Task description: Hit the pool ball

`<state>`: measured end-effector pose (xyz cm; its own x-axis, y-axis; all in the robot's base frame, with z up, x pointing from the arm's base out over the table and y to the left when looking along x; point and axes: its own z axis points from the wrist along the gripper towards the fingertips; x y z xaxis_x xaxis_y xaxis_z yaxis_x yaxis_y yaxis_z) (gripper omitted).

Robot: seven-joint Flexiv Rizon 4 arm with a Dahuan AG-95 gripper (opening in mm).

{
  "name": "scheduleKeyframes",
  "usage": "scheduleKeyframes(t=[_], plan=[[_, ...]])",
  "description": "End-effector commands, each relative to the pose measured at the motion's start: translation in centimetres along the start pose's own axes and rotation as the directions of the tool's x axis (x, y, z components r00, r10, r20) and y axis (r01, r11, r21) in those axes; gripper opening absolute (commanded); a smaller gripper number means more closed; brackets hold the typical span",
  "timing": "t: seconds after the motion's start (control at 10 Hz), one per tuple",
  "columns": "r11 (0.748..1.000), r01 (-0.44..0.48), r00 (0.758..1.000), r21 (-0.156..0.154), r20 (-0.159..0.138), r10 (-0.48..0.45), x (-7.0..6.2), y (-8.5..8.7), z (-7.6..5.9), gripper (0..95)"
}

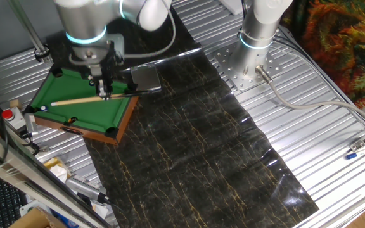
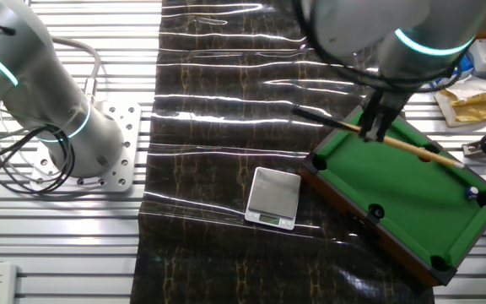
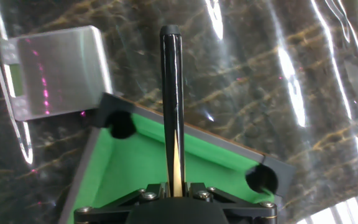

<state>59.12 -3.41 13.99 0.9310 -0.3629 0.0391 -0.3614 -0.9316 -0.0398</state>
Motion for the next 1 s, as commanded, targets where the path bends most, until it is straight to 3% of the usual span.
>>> scheduleKeyframes(t=[0.1,0.2,0.3,0.6,0.7,1.0], plan=[[0.999,-0.001,0.999,0.049,0.05,-0.002,0.4,0.2,0.4,0.0],[0.997,0.0,0.997,0.081,0.079,-0.006,0.4,0.2,0.5,0.0],[0.996,-0.001,0.996,0.093,0.085,-0.007,0.4,0.3,0.6,0.0],[0.995,0.0,0.996,0.103,0.089,-0.01,0.6,0.6,1.3,0.0],[0.995,0.0,0.996,0.102,0.091,-0.009,0.8,0.9,1.8,0.0],[0.999,0.006,0.997,0.047,0.078,-0.01,0.7,1.5,1.7,0.0]])
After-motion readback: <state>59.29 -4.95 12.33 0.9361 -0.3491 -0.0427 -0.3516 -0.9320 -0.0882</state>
